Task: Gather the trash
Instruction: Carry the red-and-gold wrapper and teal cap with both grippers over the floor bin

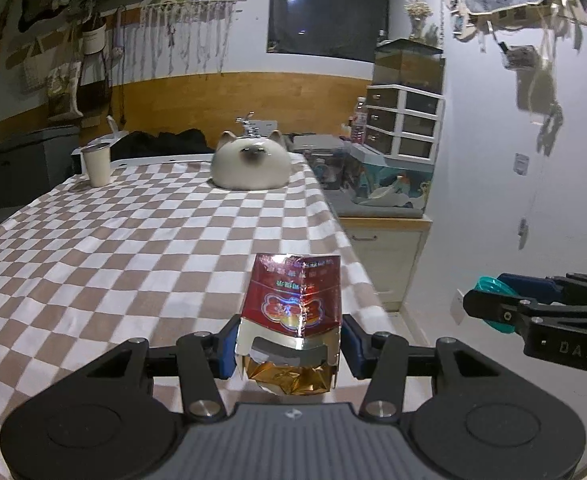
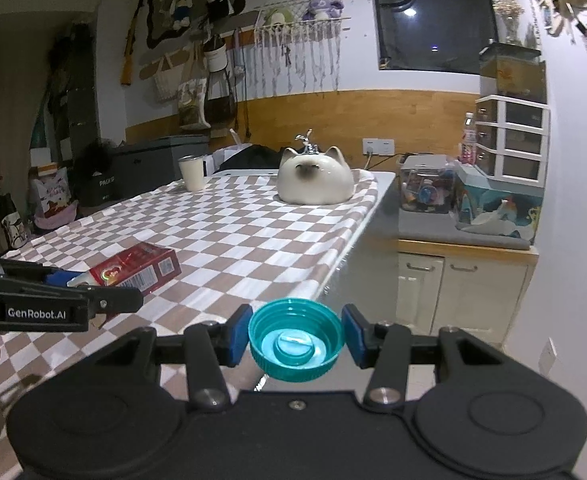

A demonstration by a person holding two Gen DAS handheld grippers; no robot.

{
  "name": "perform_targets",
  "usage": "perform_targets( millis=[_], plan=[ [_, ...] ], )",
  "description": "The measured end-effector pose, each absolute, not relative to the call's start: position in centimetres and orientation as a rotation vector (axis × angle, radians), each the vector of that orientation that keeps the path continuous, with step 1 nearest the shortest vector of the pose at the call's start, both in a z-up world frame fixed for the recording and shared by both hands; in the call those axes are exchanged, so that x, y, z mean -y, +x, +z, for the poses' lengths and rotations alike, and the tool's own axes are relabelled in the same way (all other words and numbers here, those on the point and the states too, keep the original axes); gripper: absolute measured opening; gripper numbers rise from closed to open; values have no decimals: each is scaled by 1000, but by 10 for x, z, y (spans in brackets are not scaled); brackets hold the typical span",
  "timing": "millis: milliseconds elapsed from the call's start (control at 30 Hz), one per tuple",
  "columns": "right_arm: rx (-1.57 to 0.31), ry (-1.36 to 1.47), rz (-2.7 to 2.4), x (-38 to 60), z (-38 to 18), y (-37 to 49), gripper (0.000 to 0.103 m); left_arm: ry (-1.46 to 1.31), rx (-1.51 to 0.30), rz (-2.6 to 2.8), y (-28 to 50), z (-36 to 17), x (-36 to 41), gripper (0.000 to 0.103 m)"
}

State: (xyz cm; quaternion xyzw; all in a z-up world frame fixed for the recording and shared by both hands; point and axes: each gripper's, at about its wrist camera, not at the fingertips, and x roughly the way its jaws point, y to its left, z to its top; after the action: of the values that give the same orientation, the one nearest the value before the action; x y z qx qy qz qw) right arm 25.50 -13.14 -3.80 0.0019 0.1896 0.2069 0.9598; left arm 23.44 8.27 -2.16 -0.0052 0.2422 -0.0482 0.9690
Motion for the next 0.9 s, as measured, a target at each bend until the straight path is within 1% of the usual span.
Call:
perform_targets(
  millis=[533, 900],
  plan=[
    [-392, 46, 336, 208, -50, 203, 50, 2, -497, -202, 204, -29, 8, 51],
    [-426, 65, 234, 272, -76, 182, 50, 26, -566, -282, 205, -67, 78, 51]
  ],
)
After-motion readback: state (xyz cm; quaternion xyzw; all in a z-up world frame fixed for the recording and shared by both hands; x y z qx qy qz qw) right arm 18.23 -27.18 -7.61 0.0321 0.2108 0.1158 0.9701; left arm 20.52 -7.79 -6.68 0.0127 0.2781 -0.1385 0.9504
